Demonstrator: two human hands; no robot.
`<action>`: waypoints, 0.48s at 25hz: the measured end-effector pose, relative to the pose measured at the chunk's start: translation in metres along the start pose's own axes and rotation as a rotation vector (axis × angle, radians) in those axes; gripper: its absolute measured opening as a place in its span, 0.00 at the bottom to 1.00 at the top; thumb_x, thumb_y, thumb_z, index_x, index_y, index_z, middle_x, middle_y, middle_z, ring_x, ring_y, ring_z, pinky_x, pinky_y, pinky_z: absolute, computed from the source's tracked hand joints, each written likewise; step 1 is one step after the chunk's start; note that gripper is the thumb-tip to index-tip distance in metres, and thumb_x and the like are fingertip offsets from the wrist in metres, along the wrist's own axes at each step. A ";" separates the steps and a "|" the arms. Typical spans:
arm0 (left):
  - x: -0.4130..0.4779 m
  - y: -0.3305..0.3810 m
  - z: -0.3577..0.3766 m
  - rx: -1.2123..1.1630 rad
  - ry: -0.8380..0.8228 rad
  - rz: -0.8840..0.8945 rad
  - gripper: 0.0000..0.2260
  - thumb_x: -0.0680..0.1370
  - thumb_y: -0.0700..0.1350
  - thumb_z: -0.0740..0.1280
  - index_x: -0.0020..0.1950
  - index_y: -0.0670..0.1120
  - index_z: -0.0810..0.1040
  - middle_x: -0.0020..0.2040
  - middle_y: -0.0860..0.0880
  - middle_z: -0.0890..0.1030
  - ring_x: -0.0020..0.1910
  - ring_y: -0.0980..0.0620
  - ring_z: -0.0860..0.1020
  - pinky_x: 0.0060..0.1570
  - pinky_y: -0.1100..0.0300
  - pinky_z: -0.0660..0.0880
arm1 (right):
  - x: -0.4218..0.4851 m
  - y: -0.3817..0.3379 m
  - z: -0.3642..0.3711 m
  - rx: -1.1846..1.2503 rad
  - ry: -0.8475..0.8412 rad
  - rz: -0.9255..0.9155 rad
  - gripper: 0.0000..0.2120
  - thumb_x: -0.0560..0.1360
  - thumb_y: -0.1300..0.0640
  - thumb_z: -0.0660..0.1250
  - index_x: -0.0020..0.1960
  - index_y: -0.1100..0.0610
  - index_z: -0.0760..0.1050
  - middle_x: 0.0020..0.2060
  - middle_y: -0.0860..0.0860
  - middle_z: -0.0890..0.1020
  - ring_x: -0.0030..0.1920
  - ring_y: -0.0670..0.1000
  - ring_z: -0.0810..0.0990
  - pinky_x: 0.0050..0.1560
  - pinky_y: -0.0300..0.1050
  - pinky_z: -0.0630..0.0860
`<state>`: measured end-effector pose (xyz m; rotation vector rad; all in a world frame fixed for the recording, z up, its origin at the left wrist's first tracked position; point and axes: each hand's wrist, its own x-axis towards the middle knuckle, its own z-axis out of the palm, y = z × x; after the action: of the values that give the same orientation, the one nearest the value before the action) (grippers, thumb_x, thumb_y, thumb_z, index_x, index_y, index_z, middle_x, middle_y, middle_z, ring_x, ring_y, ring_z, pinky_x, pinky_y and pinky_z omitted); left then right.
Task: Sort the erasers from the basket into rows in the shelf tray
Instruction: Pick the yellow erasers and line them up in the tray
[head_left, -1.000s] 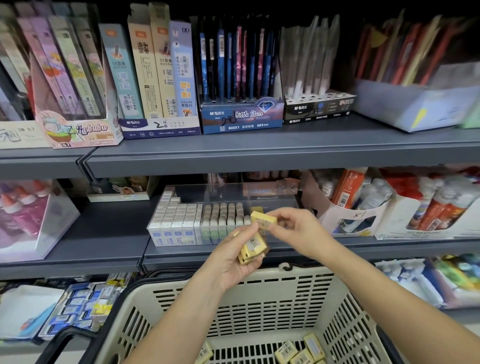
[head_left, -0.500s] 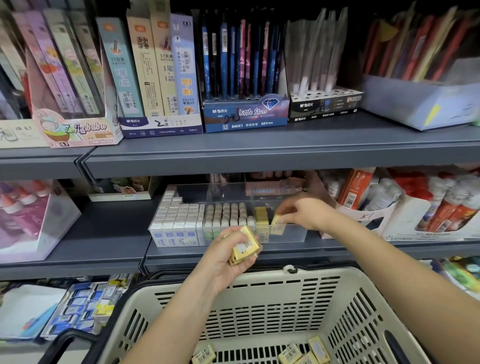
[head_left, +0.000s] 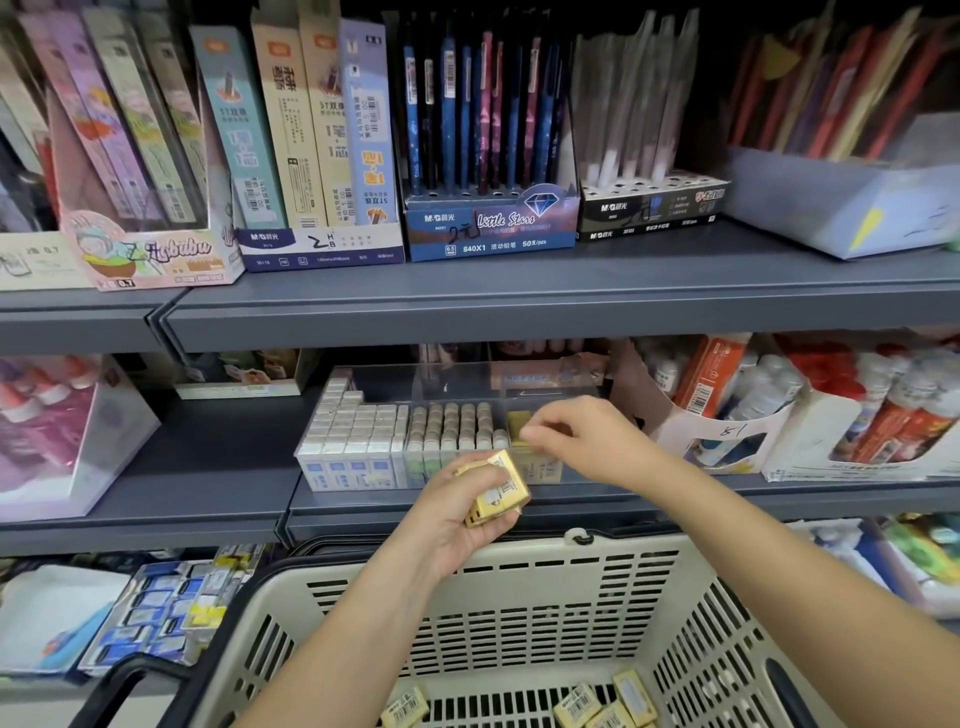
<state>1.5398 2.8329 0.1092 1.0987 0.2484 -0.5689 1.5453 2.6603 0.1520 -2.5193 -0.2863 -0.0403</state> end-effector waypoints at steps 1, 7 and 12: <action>-0.001 0.000 0.001 0.015 0.000 0.005 0.12 0.72 0.32 0.68 0.52 0.44 0.76 0.44 0.39 0.81 0.43 0.43 0.81 0.28 0.60 0.77 | -0.004 -0.006 0.003 0.071 -0.047 0.004 0.10 0.75 0.47 0.64 0.47 0.51 0.81 0.39 0.49 0.84 0.38 0.43 0.80 0.45 0.42 0.77; -0.007 0.000 0.004 0.061 -0.044 0.031 0.11 0.73 0.31 0.67 0.48 0.46 0.78 0.43 0.41 0.83 0.43 0.45 0.82 0.32 0.57 0.79 | -0.011 -0.010 -0.001 0.421 -0.123 0.167 0.01 0.73 0.59 0.69 0.44 0.56 0.79 0.33 0.51 0.82 0.31 0.41 0.79 0.31 0.32 0.73; -0.007 0.003 0.001 0.095 -0.047 0.051 0.11 0.73 0.32 0.67 0.51 0.45 0.79 0.42 0.44 0.85 0.42 0.47 0.84 0.33 0.58 0.79 | 0.000 0.008 -0.026 0.252 0.147 0.234 0.09 0.74 0.60 0.67 0.54 0.56 0.77 0.41 0.49 0.82 0.41 0.46 0.81 0.46 0.41 0.79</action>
<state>1.5359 2.8353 0.1149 1.1791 0.1533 -0.5643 1.5478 2.6391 0.1686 -2.2686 0.0602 -0.0898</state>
